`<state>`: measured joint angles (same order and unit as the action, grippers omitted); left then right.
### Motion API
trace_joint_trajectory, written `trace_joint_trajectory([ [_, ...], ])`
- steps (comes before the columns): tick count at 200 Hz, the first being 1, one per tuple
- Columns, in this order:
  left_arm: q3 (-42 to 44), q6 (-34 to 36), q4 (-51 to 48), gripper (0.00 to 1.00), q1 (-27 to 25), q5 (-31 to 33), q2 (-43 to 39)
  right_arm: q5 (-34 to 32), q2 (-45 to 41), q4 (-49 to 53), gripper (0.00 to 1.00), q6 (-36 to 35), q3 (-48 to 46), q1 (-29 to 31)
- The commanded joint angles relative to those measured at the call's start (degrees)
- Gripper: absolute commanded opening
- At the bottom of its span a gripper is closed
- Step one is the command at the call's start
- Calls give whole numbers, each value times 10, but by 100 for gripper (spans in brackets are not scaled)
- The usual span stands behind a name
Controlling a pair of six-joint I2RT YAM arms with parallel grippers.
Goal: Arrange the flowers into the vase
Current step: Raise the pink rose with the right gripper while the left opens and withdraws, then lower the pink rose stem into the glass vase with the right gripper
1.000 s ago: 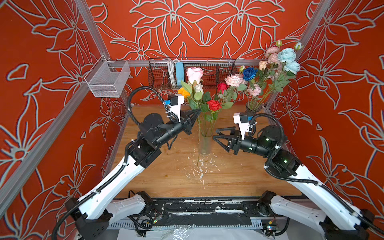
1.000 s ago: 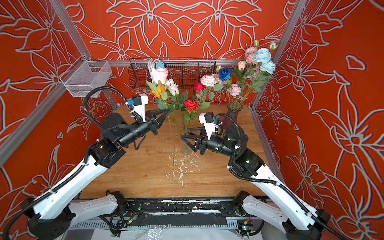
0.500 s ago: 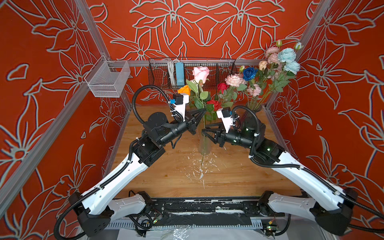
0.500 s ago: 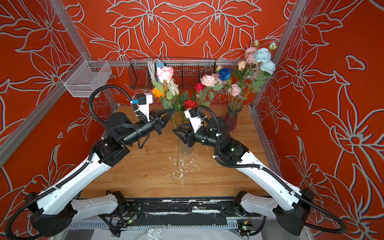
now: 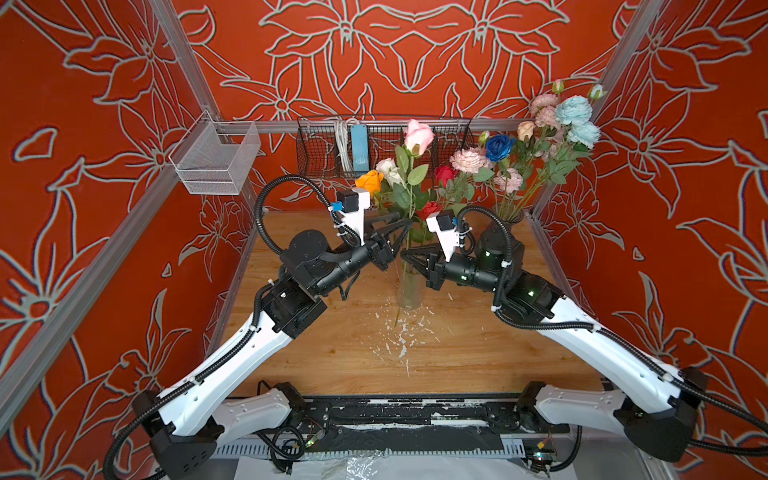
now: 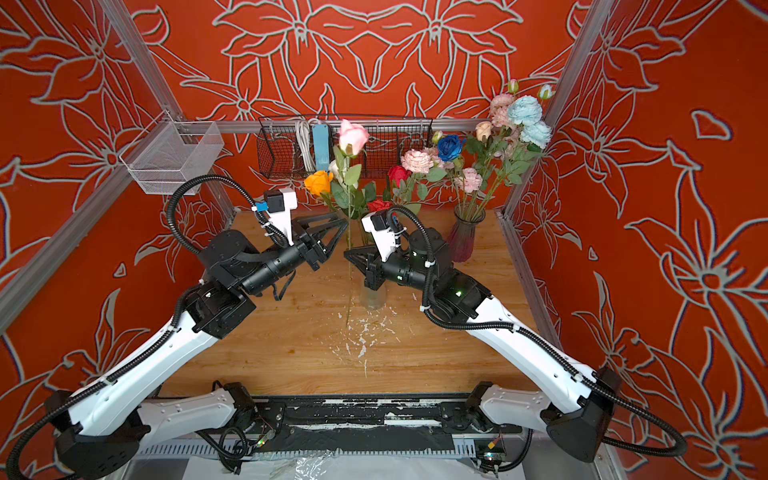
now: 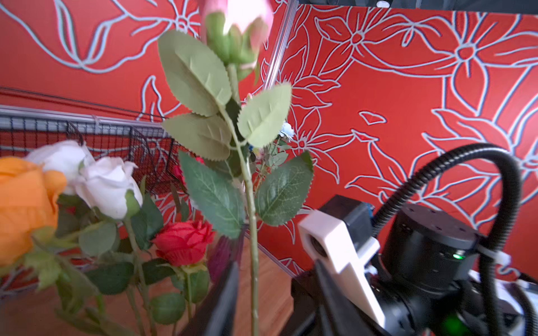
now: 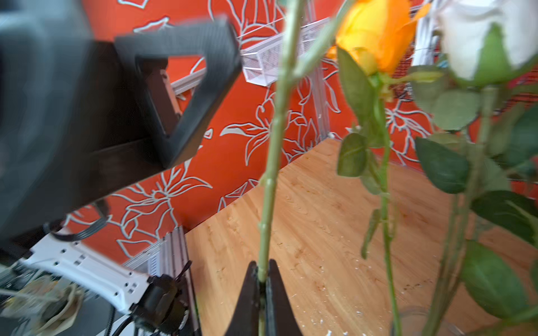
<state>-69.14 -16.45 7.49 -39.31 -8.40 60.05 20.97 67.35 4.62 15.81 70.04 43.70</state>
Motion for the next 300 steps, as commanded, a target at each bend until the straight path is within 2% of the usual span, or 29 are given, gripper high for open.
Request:
trace_joint_trajectory([
  [1,28,23,-11,85,-2,56,-79,-70,-19,19,0,-34,35,-3],
  [19,75,19,-61,86,-2,139,-151,-144,-29,32,0,-70,52,-3],
  [36,130,-9,-120,86,-2,243,-225,-220,-23,47,0,-116,82,-3],
  [51,166,-36,-191,86,-2,316,-284,-260,-6,59,0,-150,119,-3],
  [76,211,-72,-278,86,-2,370,-367,-302,34,63,0,-192,169,-4],
  [103,246,-87,-297,87,-2,376,-421,-321,77,53,0,-213,197,-5],
  [131,249,-89,-309,87,-2,377,-424,-328,120,63,0,-211,219,-7],
  [210,290,-106,-291,87,-2,359,-422,-303,139,19,0,-138,109,-6],
  [219,293,-108,-291,87,-2,359,-424,-306,133,6,5,-130,86,-6],
  [243,306,-113,-285,87,-2,356,-430,-303,118,-3,26,-118,49,-7],
  [260,313,-116,-284,87,-2,356,-430,-301,111,0,38,-115,41,-6],
  [269,315,-118,-284,87,-2,356,-429,-302,106,2,41,-115,38,-5],
  [300,326,-125,-274,87,-2,350,-423,-304,67,-8,43,-101,10,-4],
])
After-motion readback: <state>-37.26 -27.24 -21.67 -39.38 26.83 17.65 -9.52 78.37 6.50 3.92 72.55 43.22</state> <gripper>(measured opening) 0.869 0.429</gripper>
